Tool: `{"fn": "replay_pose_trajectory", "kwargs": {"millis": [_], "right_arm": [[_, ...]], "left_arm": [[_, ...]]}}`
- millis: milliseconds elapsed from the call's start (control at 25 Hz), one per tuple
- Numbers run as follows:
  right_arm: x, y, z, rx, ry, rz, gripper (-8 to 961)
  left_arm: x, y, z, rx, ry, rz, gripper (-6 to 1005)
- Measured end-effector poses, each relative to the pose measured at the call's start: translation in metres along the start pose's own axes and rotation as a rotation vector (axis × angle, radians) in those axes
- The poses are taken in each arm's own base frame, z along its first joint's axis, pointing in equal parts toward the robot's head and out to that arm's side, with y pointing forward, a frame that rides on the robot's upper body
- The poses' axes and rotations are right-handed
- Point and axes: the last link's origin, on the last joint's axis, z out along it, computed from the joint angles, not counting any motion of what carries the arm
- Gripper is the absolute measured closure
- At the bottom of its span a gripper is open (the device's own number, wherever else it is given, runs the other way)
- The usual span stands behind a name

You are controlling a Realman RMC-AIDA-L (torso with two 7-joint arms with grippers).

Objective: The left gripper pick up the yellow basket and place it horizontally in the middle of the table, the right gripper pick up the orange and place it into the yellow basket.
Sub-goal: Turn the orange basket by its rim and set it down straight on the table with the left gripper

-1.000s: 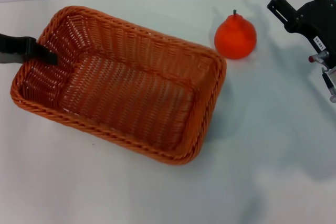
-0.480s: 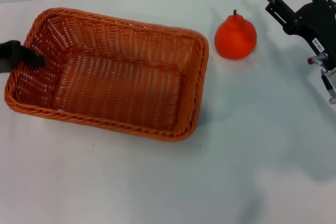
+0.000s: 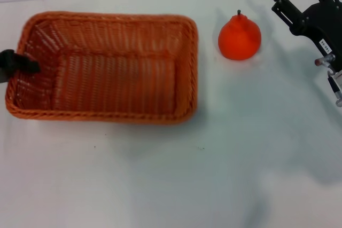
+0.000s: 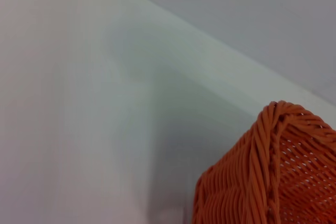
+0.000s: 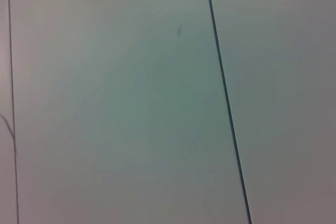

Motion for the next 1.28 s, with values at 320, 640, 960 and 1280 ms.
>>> {"fn": "replay_pose_trajectory", "kwargs": {"millis": [320,640,960,1280], "right_arm": [[0.0,0.0,0.0,0.001,0.002,0.0,23],[0.0,0.0,0.0,0.0,-0.001,0.002,23],[-0.001,-0.001,-0.001,-0.001,-0.004,0.004,23],[-0.001,-0.001,0.0,0.001,-0.001,0.003,22]], "left_arm": [[0.0,-0.009,-0.007,0.011,0.054,-0.038,836],[-0.005,-0.013,-0.003,0.022,0.069,-0.061,836],[-0.006,-0.014,0.0,0.037,0.074,-0.055,836],[-0.005,-0.011,0.0,0.034,0.066,-0.046,836]]}}
